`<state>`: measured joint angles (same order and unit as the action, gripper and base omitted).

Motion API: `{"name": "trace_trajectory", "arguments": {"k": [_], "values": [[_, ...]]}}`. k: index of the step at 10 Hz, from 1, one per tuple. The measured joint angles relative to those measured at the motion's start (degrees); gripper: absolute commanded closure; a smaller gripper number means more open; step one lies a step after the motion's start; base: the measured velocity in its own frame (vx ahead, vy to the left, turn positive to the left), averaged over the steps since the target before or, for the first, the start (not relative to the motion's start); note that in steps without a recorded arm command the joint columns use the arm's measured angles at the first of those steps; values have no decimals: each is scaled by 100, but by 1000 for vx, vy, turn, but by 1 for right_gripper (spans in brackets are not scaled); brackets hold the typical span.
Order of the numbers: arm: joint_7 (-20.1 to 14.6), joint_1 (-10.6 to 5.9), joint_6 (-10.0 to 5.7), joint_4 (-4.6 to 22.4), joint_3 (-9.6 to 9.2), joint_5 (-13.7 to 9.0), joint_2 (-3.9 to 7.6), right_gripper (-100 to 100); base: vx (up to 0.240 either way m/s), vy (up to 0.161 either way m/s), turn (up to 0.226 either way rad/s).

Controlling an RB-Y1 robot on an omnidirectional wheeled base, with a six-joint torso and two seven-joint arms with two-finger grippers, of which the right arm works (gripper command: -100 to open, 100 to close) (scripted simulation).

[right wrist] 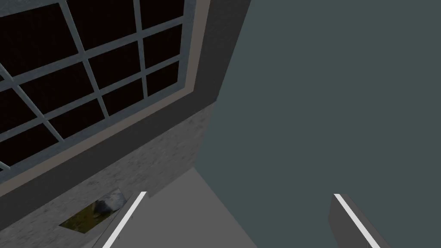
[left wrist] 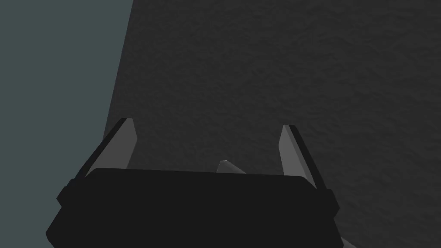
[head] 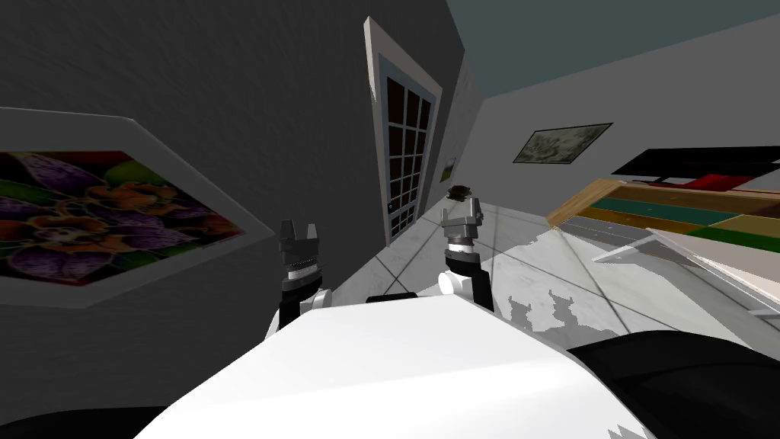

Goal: Pull the door open

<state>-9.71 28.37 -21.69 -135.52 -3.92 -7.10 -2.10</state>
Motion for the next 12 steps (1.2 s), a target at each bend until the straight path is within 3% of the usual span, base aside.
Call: {"name": "trace_trajectory", "arguments": {"k": [7,12], "values": [[-426,-175,-239,703,24,-296,189,-100,67,-67,254],[-829,-324,-450,1287,134,-580,366,-100,52,-74,197]]}}
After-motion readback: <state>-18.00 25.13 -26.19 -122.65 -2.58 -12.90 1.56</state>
